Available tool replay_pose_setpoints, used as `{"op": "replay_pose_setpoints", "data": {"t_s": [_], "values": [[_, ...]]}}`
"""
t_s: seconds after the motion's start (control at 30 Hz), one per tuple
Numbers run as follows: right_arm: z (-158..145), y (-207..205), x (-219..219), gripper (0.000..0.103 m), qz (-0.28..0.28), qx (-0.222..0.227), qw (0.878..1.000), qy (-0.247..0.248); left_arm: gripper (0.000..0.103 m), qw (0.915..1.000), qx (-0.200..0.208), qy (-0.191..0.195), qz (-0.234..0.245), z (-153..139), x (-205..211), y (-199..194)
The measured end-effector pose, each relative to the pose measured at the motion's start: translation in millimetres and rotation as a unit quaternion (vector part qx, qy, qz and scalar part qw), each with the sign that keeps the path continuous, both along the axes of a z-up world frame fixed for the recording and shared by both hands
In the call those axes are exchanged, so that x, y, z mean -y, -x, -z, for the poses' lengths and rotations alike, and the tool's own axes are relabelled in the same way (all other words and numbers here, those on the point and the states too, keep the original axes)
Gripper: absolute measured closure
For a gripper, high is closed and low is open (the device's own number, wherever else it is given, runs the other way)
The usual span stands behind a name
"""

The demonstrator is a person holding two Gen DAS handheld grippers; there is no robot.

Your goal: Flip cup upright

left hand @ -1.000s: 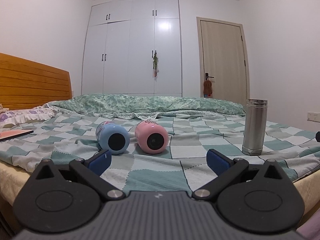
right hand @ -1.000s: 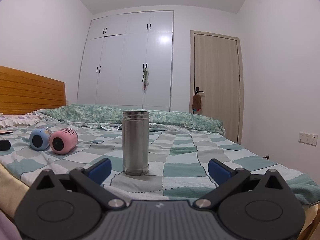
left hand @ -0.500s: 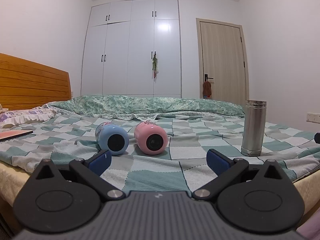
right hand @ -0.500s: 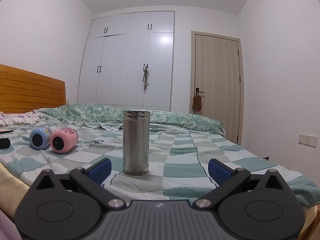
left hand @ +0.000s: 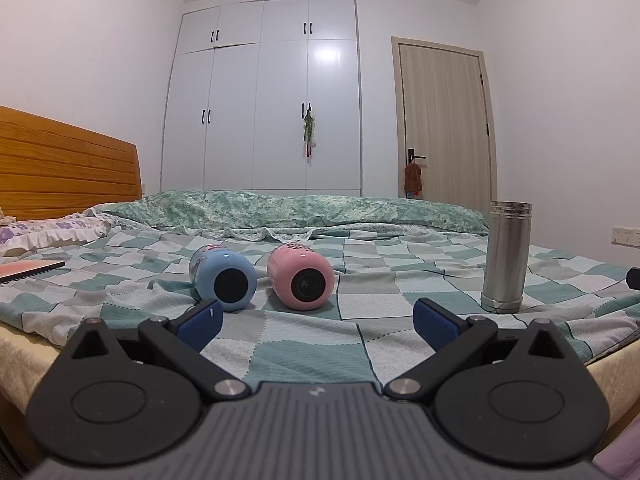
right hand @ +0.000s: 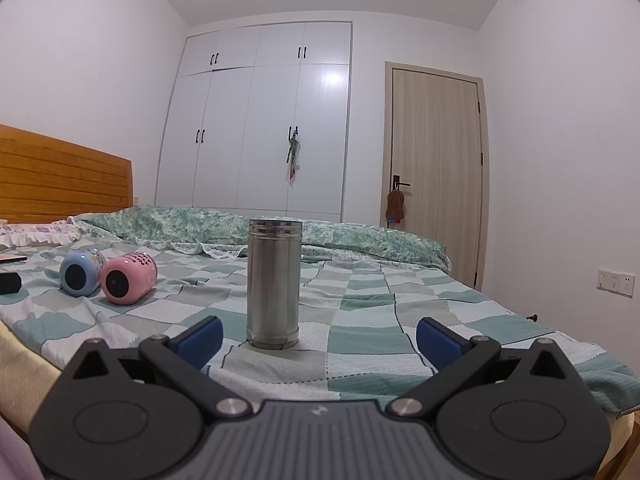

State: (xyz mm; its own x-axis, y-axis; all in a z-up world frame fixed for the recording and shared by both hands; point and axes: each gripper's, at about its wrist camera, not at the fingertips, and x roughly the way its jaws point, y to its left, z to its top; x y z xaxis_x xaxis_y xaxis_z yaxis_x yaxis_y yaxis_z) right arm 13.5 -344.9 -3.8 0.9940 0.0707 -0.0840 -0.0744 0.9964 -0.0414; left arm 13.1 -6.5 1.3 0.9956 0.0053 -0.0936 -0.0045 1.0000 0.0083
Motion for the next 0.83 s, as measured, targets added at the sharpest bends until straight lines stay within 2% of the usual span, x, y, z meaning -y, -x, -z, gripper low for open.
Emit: {"op": "replay_pose_setpoints", "data": {"t_s": [0.83], "values": [[0.1, 0.8, -0.6, 0.0, 0.0, 0.0, 1.0, 0.001, 0.0, 0.9999, 0.006, 0.007, 0.011, -1.8, 2.0, 1.2]]}}
